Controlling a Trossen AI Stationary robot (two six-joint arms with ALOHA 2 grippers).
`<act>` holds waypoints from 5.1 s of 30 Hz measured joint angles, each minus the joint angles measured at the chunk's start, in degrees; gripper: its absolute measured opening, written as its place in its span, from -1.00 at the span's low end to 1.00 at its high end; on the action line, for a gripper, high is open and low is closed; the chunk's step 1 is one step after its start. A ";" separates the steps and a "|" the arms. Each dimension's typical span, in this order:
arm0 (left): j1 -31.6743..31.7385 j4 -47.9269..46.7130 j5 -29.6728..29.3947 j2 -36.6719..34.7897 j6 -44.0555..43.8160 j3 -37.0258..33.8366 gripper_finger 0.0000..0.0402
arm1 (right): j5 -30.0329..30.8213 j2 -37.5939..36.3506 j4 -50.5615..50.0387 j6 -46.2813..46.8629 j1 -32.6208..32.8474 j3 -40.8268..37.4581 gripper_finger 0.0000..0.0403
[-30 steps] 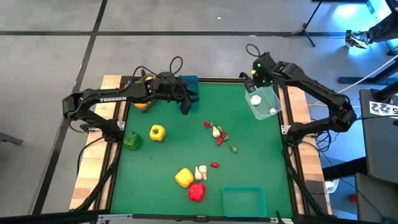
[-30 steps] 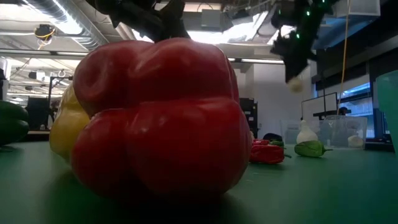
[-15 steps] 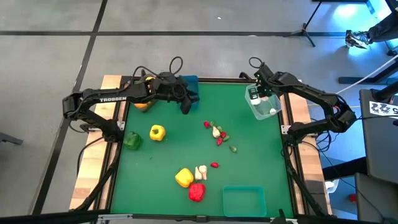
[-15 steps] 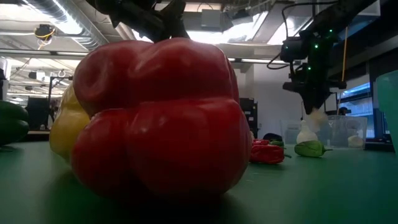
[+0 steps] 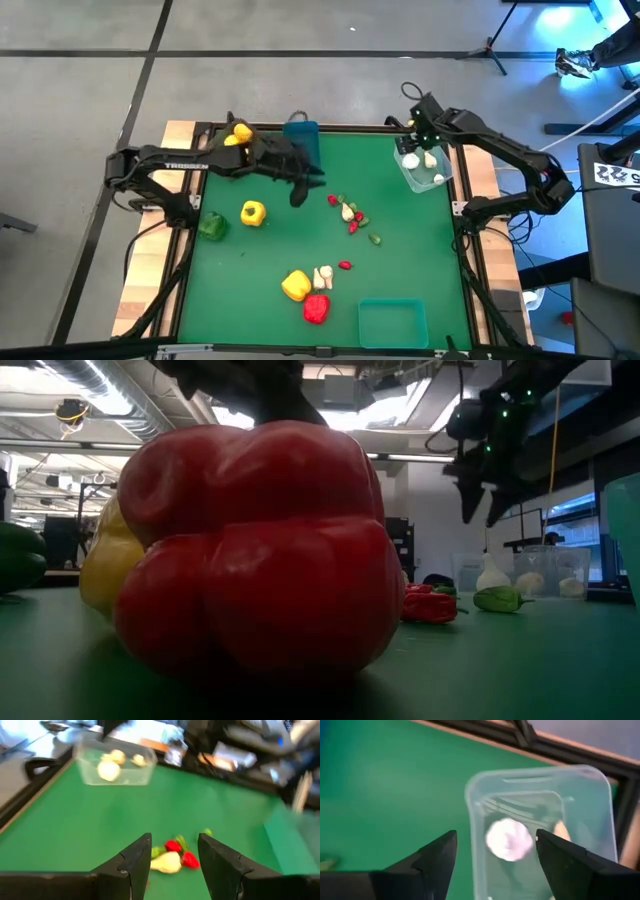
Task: Sort produce into baskets
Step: Put the white garlic into white transparent bin
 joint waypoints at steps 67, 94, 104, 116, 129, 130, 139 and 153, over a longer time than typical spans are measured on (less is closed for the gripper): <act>-3.03 4.56 2.50 30.62 1.43 12.86 0.59 | -6.19 -2.16 -1.37 -8.62 0.02 4.60 0.32; -6.97 6.54 -0.54 38.22 15.62 12.75 0.72 | -6.61 -2.14 -1.49 -8.70 0.00 4.58 0.32; -6.93 6.09 -1.23 38.55 14.10 12.77 0.71 | -6.60 -2.11 -1.50 -8.70 0.00 4.58 0.32; -6.87 4.73 -2.06 38.44 10.70 12.83 0.18 | -6.61 -2.11 -1.46 -8.70 0.00 4.58 0.32; -6.87 3.97 -2.80 37.75 5.68 12.75 -0.31 | -8.86 -2.12 -1.12 -9.12 0.00 4.58 0.32; -6.89 3.62 -2.47 37.42 5.33 12.73 -0.33 | -9.42 -2.11 -0.75 -9.20 0.00 4.58 0.32; -4.91 3.97 -2.48 29.56 0.92 12.64 -0.34 | -19.37 -4.55 9.48 -10.49 0.00 4.58 0.32; 2.88 17.82 -4.82 10.73 -7.85 12.75 -0.34 | -38.49 -16.12 45.44 -13.93 1.50 4.60 0.32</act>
